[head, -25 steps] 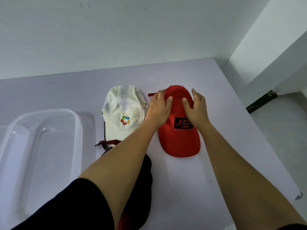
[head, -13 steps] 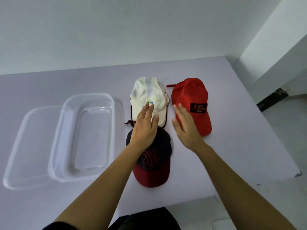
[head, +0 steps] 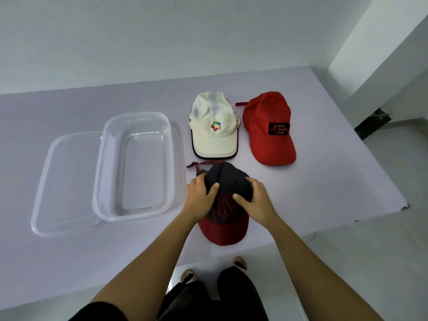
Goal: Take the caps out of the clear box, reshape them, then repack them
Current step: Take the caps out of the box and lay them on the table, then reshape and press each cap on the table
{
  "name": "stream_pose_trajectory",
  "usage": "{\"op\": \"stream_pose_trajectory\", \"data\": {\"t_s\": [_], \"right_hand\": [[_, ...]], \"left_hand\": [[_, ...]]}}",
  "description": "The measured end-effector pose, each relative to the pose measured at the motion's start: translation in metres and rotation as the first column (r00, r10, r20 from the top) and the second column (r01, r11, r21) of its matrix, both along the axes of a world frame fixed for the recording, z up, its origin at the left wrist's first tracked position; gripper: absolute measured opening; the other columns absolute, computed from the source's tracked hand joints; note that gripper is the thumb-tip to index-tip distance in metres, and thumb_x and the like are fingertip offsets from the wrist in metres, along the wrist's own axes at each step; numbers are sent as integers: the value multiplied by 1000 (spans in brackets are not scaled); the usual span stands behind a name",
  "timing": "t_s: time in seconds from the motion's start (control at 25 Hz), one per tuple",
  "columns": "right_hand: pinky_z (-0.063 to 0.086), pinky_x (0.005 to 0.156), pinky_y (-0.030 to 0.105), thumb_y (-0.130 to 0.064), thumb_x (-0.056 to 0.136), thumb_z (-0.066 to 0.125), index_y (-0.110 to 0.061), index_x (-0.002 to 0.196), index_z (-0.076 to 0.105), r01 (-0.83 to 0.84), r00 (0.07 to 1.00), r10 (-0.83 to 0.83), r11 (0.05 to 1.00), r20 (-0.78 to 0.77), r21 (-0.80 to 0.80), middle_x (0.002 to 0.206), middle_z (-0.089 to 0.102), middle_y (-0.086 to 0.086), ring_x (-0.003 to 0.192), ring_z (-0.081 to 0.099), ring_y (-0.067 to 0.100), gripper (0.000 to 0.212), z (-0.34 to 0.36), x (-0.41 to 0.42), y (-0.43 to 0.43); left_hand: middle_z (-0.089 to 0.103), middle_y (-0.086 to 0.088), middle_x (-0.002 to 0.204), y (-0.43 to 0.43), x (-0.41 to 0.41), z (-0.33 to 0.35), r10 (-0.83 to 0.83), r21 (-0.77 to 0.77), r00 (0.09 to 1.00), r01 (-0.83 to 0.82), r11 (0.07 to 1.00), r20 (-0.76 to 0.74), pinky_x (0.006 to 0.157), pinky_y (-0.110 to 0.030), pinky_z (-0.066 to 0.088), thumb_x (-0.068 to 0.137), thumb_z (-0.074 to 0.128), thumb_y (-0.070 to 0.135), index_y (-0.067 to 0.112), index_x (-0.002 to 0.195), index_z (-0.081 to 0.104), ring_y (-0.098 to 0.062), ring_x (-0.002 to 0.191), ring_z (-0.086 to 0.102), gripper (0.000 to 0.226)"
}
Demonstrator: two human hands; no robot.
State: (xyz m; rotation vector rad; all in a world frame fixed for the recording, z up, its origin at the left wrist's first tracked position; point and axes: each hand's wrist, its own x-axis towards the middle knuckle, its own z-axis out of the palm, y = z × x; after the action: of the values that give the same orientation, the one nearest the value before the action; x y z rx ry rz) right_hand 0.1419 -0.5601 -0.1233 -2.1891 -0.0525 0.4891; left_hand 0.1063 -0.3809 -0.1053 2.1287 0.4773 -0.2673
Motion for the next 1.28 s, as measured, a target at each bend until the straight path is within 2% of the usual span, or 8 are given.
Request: {"op": "stream_pose_trajectory", "data": {"t_s": [0.16,0.28,0.56,0.68,0.84,0.96,1.12,1.28], "right_hand": [[48,96,45,-62,65,67,-21,130,42,-8,999,8,1000,32,7,124,50,6,116,52,20,80,-7,6,-18],[40,106,43,-31,83,67,-16,141,33,-64,995,62,997,81,30,136,40,11,127,42,22,69,14,21,-17],[12,109,20,-6,88,54,-9,147,10,-126,978,139,988,156,-87,156,12,10,144,13,21,74,1,-22,-32],[8,111,20,2,77,53,-14,148,0,-291,956,292,948,-8,-127,158,-2,3,146,3,18,90,-15,-37,-46],[13,113,26,-15,84,60,-7,148,-4,-422,894,446,867,35,-266,158,2,10,144,11,25,90,-24,-38,-48],[32,108,38,-18,84,64,3,146,7,-377,871,478,795,110,-475,151,23,22,132,33,36,87,-24,-46,-38],[56,74,35,-14,49,87,7,129,46,-323,843,513,721,159,-613,114,64,22,90,66,31,93,-27,-59,-29],[40,103,41,-20,70,76,6,142,21,-279,887,440,753,140,-596,140,43,24,124,49,34,94,-28,-65,-22]], "left_hand": [[47,-13,127,-9,3,4,-45,5,998,45,999,48,94,-30,39,92,52,37,9,130,41,-27,117,47,49],[44,-15,132,-14,15,7,12,35,996,-15,999,87,92,-28,36,93,52,35,8,134,38,-29,119,47,51],[44,-16,134,-40,-57,-15,58,227,917,-158,961,394,107,-36,39,93,42,25,2,138,37,-26,124,45,50],[30,-17,150,-55,-85,-36,-48,256,971,-14,967,234,115,-30,24,89,36,36,3,143,29,-27,136,34,64],[-16,-11,157,-62,-85,-42,-179,175,983,169,970,42,117,-28,11,85,54,37,8,150,-1,-23,147,3,90],[-27,-14,154,-63,-82,-40,-229,185,971,237,954,-61,118,-34,17,78,59,35,7,147,-12,-25,146,-7,103],[-25,-21,152,-72,-84,-48,-122,431,985,164,887,-123,116,-36,23,96,39,13,1,145,-17,-34,146,-4,75],[-17,-22,155,-78,-91,-51,-88,482,991,128,867,-104,116,-36,23,100,31,9,1,145,-16,-33,146,-4,66]]}}
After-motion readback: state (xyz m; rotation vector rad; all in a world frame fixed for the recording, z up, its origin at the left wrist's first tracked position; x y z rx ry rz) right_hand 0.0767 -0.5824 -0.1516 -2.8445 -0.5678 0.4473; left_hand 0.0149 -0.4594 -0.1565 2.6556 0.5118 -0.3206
